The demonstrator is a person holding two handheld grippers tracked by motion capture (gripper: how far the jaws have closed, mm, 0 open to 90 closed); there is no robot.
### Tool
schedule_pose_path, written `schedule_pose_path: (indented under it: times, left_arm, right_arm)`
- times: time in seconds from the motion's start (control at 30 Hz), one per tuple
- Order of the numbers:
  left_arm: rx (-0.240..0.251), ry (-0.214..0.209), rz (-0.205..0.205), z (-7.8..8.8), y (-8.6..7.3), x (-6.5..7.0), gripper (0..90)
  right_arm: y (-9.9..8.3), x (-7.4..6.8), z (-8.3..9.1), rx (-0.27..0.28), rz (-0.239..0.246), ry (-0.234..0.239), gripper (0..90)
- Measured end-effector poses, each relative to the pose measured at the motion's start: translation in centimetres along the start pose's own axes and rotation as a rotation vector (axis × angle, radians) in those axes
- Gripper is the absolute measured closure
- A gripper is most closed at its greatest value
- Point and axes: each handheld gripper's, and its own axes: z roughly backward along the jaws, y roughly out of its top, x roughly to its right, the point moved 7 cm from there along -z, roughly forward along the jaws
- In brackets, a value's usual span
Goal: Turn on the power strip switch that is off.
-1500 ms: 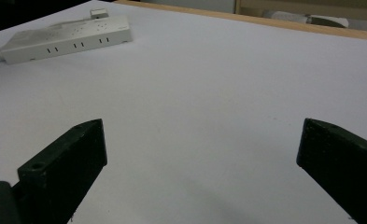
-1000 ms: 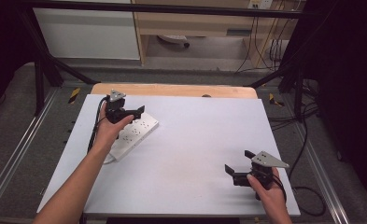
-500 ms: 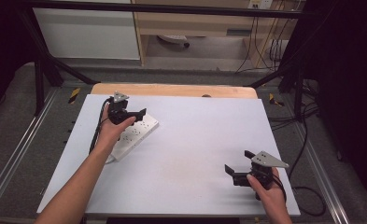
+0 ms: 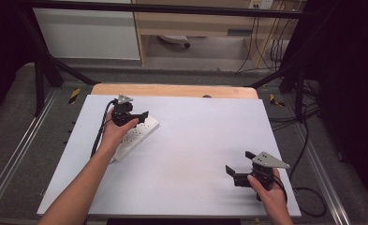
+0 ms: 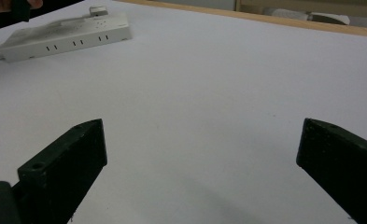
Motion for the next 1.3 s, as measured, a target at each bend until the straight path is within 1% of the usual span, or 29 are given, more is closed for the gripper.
schedule_pose_path:
  times: [0.1, 0.27, 0.37, 0.43, 0.53, 0.7, 0.8, 0.9, 0.97, 1.3]
  left_arm:
    - [-0.014, -0.011, -0.007, -0.2, -0.2, 0.2, 32.4]
    - [-0.024, -0.01, -0.003, -0.3, -0.4, 0.1, 48.3]
    - [-0.028, -0.02, 0.014, -0.4, -0.5, 0.1, 55.1]
    - [-0.035, -0.025, 0.017, -0.5, -0.6, 0.0, 59.0]
    - [-0.04, -0.027, 0.024, -0.6, -0.7, -0.1, 62.3]
    - [-0.048, -0.034, 0.027, -0.7, -0.9, -0.2, 71.0]
    - [-0.049, -0.047, 0.021, -0.7, -0.9, 0.0, 76.3]
    - [-0.055, -0.062, 0.032, -0.8, -1.0, 0.1, 80.5]
    - [-0.057, -0.064, 0.028, -0.9, -1.1, 0.2, 83.0]
    - [-0.071, -0.054, 0.033, -1.1, -1.4, 0.0, 87.0]
  right_arm:
    - [0.0, 0.0, 0.0, 0.0, 0.001, 0.0, 2.1]
    - [0.0, 0.0, 0.0, -0.002, 0.001, 0.001, 2.1]
    - [0.0, 0.0, 0.0, -0.003, 0.001, 0.001, 2.1]
    - [0.0, 0.0, 0.0, -0.002, 0.002, 0.0, 2.1]
    - [-0.1, 0.0, 0.0, -0.003, 0.002, 0.0, 2.1]
    - [-0.1, 0.0, 0.0, -0.005, 0.0, 0.001, 2.1]
    - [-0.1, 0.0, 0.0, -0.006, 0.0, 0.002, 2.1]
    - [-0.1, 0.0, -0.1, -0.007, -0.002, 0.002, 2.1]
    - [-0.1, 0.0, 0.0, -0.006, -0.001, 0.002, 2.1]
    - [-0.1, 0.0, 0.0, -0.004, -0.001, 0.003, 2.1]
